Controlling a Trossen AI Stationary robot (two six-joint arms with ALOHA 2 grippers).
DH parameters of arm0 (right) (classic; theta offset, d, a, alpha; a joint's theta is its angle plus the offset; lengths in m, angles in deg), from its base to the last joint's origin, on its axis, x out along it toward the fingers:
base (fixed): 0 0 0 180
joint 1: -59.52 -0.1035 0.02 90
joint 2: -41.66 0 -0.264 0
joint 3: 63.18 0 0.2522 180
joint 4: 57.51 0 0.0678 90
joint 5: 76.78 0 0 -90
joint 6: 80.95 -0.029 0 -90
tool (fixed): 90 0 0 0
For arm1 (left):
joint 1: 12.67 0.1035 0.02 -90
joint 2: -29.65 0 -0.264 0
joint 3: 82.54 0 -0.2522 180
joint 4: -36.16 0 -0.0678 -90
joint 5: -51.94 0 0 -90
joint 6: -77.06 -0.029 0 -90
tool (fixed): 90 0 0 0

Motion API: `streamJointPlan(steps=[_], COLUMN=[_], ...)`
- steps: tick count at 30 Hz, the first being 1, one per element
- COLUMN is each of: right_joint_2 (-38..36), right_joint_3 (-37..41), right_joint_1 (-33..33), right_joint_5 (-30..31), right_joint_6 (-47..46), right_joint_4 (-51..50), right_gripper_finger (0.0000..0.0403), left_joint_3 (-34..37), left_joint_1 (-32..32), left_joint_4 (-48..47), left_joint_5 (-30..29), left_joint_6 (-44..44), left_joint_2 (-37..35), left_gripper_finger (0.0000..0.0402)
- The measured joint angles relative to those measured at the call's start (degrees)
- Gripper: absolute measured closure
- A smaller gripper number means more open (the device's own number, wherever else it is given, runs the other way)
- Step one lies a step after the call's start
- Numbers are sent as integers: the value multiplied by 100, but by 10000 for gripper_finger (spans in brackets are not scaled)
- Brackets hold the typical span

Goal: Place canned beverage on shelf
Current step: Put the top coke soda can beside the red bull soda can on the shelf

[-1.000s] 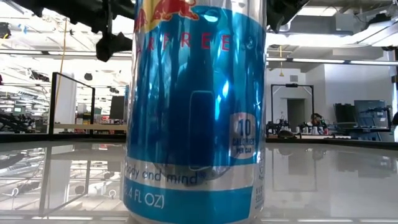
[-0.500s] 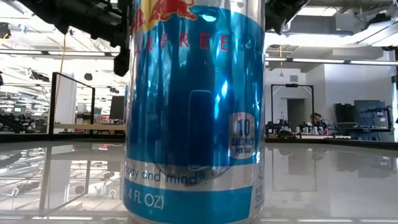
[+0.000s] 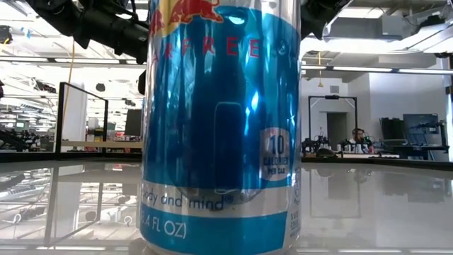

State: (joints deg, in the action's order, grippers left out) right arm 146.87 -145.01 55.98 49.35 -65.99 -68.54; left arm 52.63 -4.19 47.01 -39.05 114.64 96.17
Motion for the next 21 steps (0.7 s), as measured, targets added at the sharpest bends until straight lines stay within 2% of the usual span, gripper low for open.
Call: streamJointPlan(steps=[10, 21], right_joint_2=[0, 9], right_joint_3=[3, 28], right_joint_1=[32, 80], right_joint_5=[25, 139], right_joint_6=[341, 289], right_joint_4=[-116, -323], right_gripper_finger=[84, 84], left_joint_3=[-2, -116], left_joint_1=[90, 165], left_joint_4=[65, 641], left_joint_5=[-12, -73], left_joint_6=[0, 27], left_joint_2=[134, 931], left_gripper_finger=[109, 109])
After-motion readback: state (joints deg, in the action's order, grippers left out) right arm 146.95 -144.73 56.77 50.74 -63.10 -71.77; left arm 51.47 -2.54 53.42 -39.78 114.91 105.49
